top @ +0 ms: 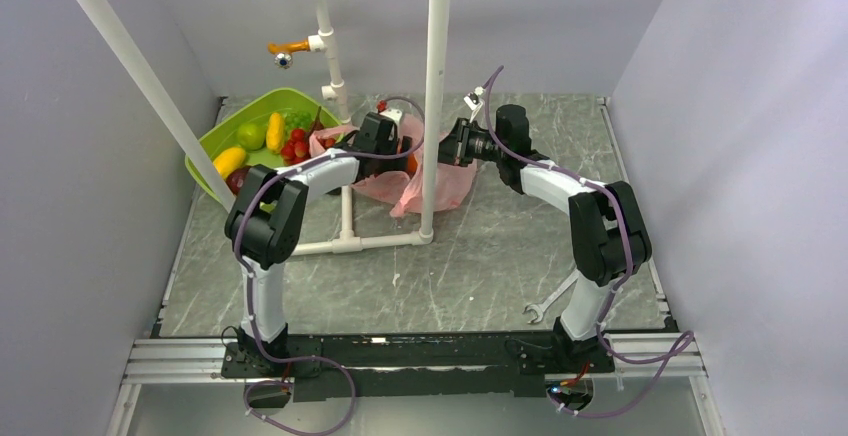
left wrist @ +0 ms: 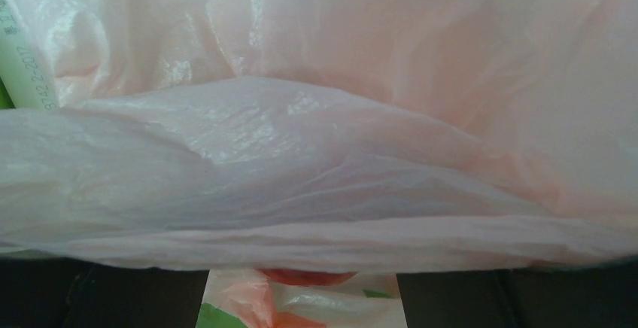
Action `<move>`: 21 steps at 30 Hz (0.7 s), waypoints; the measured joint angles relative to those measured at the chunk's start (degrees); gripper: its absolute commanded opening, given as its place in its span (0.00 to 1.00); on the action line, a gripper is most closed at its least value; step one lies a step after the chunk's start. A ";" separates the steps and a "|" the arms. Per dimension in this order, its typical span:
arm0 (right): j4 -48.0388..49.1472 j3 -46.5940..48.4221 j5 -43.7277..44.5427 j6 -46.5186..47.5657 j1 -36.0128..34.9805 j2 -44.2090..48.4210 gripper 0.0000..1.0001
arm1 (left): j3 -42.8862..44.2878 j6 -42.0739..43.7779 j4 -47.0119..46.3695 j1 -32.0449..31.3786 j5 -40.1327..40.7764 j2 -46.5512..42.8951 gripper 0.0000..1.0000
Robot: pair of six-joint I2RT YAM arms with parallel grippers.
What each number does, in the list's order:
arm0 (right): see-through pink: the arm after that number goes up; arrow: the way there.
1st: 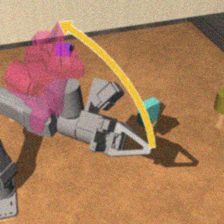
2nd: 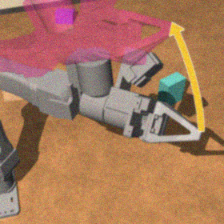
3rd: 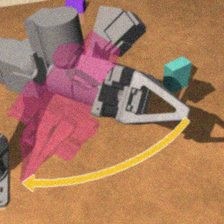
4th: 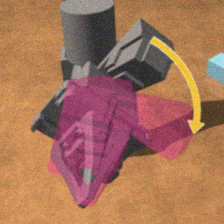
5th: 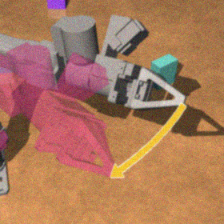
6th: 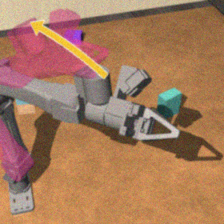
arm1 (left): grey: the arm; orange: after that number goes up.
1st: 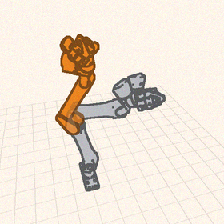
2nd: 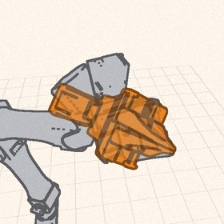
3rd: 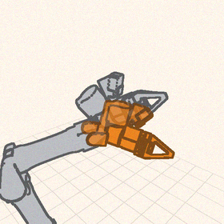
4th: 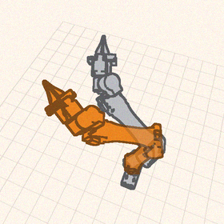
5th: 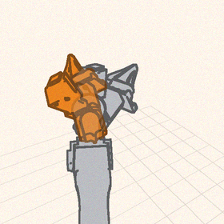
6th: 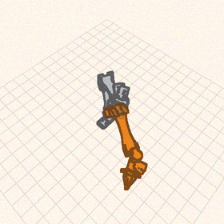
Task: Take the fake fruits out of the plastic bag
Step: Take out the fake fruit from the plastic bag.
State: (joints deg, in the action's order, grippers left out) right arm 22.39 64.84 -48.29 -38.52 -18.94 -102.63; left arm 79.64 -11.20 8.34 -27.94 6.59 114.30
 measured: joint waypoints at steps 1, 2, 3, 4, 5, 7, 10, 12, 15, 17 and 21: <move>-0.02 0.00 0.00 0.00 0.00 0.00 0.00 | 0.44 0.07 0.20 0.00 0.07 0.35 0.74; -0.04 0.00 0.00 0.00 0.00 0.00 0.00 | 0.83 0.22 0.42 0.00 0.13 0.59 0.68; -0.04 0.00 0.00 0.00 0.00 0.00 0.00 | 1.42 0.59 0.72 0.00 0.13 0.87 0.63; -0.07 0.00 0.02 0.00 0.00 0.00 0.00 | 1.92 0.90 1.11 0.00 0.13 1.11 0.57; -0.09 0.00 0.02 0.00 0.00 0.00 0.00 | 2.36 1.16 1.49 0.00 0.09 1.33 0.51; -0.11 0.00 0.07 0.00 0.00 0.00 0.00 | 2.93 1.49 2.29 0.00 -0.39 1.49 0.41; -0.90 0.00 0.44 0.48 0.00 0.02 0.00 | 2.95 1.49 2.69 0.09 -1.90 1.42 0.31; -2.21 0.00 1.25 0.96 0.00 0.13 0.00 | 2.86 1.42 2.93 0.17 -3.15 1.14 0.24; -3.54 0.00 2.36 1.42 0.00 0.55 0.00 | 2.05 1.03 4.17 0.22 -5.84 -0.22 0.20; -4.17 0.00 3.19 1.70 0.00 0.90 0.00 | 0.96 0.85 4.92 0.20 -7.54 -2.21 0.19; -6.40 0.00 5.33 2.47 0.00 1.70 0.00 | -1.73 -0.17 5.25 0.26 -10.97 -8.11 0.17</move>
State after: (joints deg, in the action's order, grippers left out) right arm 15.99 64.84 -42.96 -36.05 -18.94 -100.92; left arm 77.91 -11.38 13.58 -27.68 -4.38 106.19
